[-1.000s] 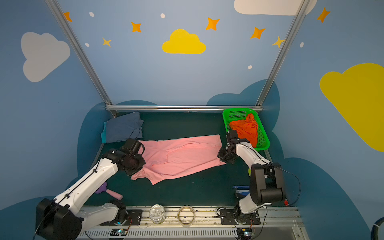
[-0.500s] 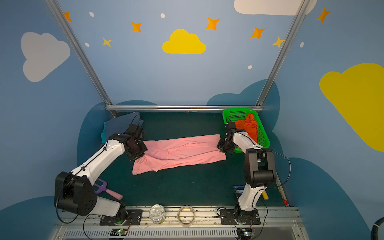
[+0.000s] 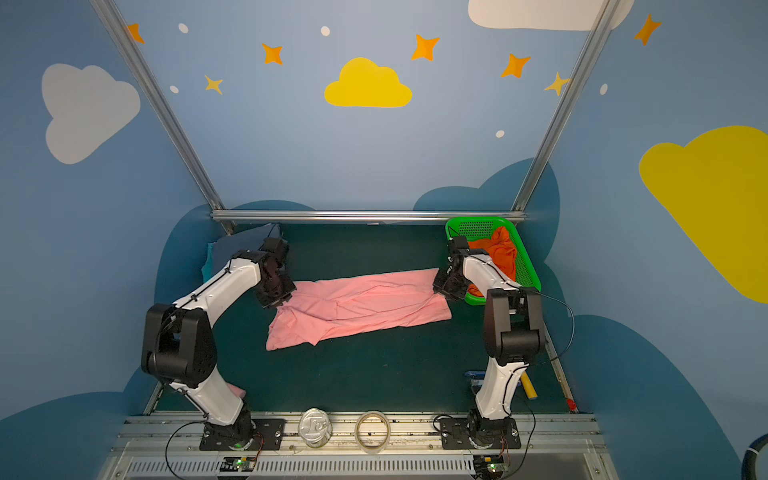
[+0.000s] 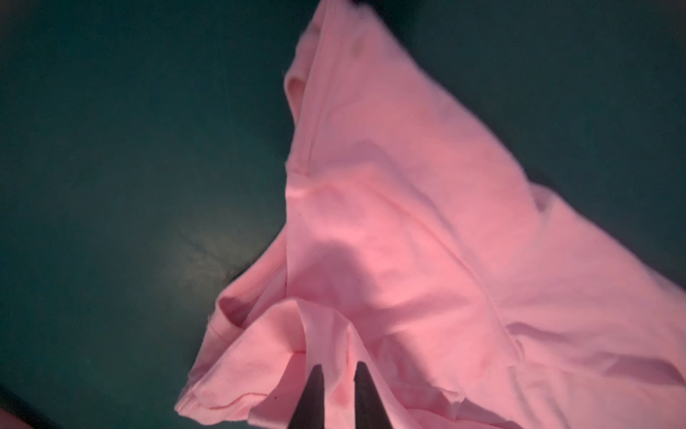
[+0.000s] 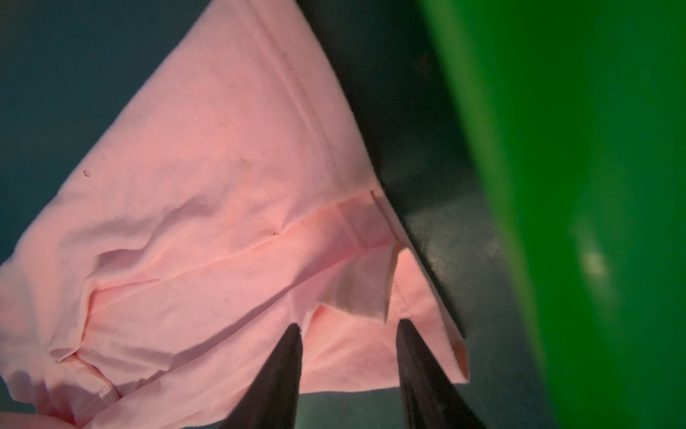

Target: Fold and stack the t-shirts

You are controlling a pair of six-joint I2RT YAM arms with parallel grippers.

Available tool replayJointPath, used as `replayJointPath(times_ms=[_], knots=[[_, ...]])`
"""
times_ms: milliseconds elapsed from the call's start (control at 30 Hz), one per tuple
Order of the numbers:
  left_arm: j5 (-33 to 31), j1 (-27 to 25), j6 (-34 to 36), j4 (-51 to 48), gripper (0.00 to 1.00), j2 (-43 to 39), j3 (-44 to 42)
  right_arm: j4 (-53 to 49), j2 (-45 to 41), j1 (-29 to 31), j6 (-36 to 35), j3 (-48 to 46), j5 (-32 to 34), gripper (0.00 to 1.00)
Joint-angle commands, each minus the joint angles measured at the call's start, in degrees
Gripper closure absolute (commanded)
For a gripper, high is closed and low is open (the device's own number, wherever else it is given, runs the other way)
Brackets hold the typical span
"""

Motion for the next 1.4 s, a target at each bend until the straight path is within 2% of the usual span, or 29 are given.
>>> replayJointPath(times_ms=[0,100,233,333,400,533,600,767,967,1000,1067,1167,1367], knots=[[-3.4,2.5,1.9,-4.7,0.79,4.6,5.8,-2.6,-2.5,1.1,-1.0,2.1,2.5,0.57],[-2.5,4.0,1.5,-7.3,0.82,7.1,9.2,-2.2,-6.7,3.7,-1.9,1.7,2.9,0.57],[0.7,2.0,1.5,-3.6,0.81,0.9,4.0,-1.3,-12.8,10.6,-4.7,-1.3,6.5,0.61],[0.9,-1.2,2.0,-3.3,0.79,-5.0,-0.8,0.3,-16.0,16.3,-6.1,-5.1,8.0,0.76],[1.9,-3.8,2.2,-1.7,0.74,-8.7,-5.1,1.4,-16.9,19.0,-6.3,-7.2,8.1,0.82],[3.7,-9.2,0.8,1.7,0.52,-12.7,-12.9,3.3,-17.0,23.9,-5.2,-10.3,7.5,0.83],[3.9,-11.3,-0.1,2.9,0.49,-12.1,-15.3,4.4,-15.9,25.5,-5.2,-10.7,5.6,0.83],[3.7,-14.2,-1.0,5.2,0.54,-7.1,-16.6,5.2,-12.1,28.5,-5.4,-9.7,2.6,0.88],[1.7,-15.1,-0.4,6.1,0.51,-0.3,-15.3,5.1,-11.2,29.0,-5.6,-9.1,3.0,0.88],[1.5,-15.1,-0.3,6.2,0.55,0.7,-15.0,5.0,-11.2,29.0,-5.7,-9.0,3.3,0.88],[0.9,-15.2,-0.2,5.5,0.8,2.4,-13.8,4.8,-11.3,29.0,-5.8,-9.0,3.6,0.88],[-0.9,-15.2,0.2,3.5,0.94,3.9,-11.0,4.8,-11.0,29.0,-5.7,-9.2,3.8,0.88],[-4.4,-14.7,3.0,-1.7,0.96,5.0,-1.5,5.2,-10.2,28.9,-5.5,-9.1,3.4,0.88]])
